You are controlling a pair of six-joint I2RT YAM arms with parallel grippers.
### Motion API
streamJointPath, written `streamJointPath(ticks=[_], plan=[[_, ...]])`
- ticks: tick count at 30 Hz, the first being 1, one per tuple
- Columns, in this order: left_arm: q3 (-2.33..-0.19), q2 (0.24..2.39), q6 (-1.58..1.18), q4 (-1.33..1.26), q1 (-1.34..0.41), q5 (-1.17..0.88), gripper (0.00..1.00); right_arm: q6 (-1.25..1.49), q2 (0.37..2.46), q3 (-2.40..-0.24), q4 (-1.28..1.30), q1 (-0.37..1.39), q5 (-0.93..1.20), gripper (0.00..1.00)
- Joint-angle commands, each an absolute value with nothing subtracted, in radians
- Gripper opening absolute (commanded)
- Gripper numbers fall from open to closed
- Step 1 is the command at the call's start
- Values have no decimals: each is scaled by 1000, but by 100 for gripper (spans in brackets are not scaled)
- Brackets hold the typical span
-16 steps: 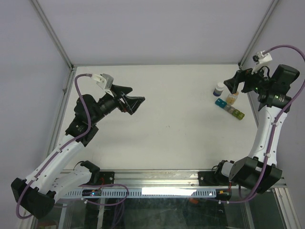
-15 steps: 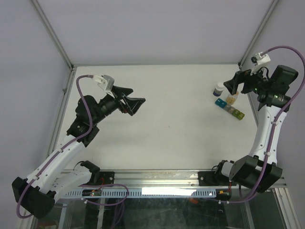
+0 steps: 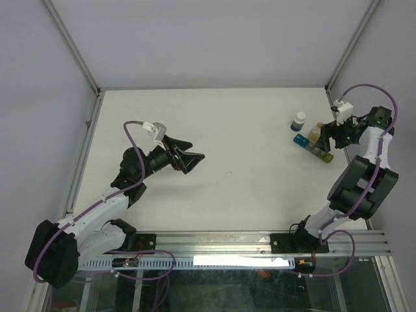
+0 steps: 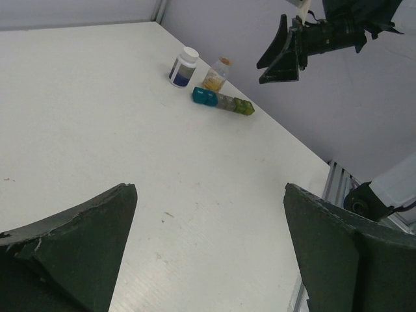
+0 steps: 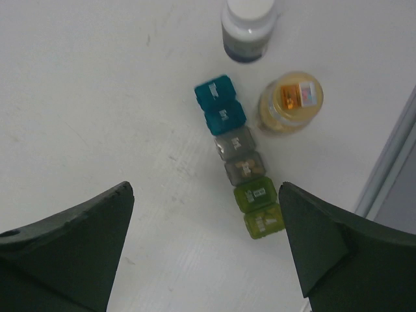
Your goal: Sort the pills into containers
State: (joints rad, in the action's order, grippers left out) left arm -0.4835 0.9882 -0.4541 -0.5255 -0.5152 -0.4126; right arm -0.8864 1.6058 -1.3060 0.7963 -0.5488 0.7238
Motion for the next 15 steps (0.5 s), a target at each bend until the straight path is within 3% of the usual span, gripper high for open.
streamJointPath(ticks=[1, 15], plan=[[-449, 984, -471, -716, -510, -448, 99, -1174, 1648, -1283, 827, -550, 679, 91], [-387, 973, -400, -732, -511, -426, 99, -1254, 1799, -1248, 606, -479, 550, 91]])
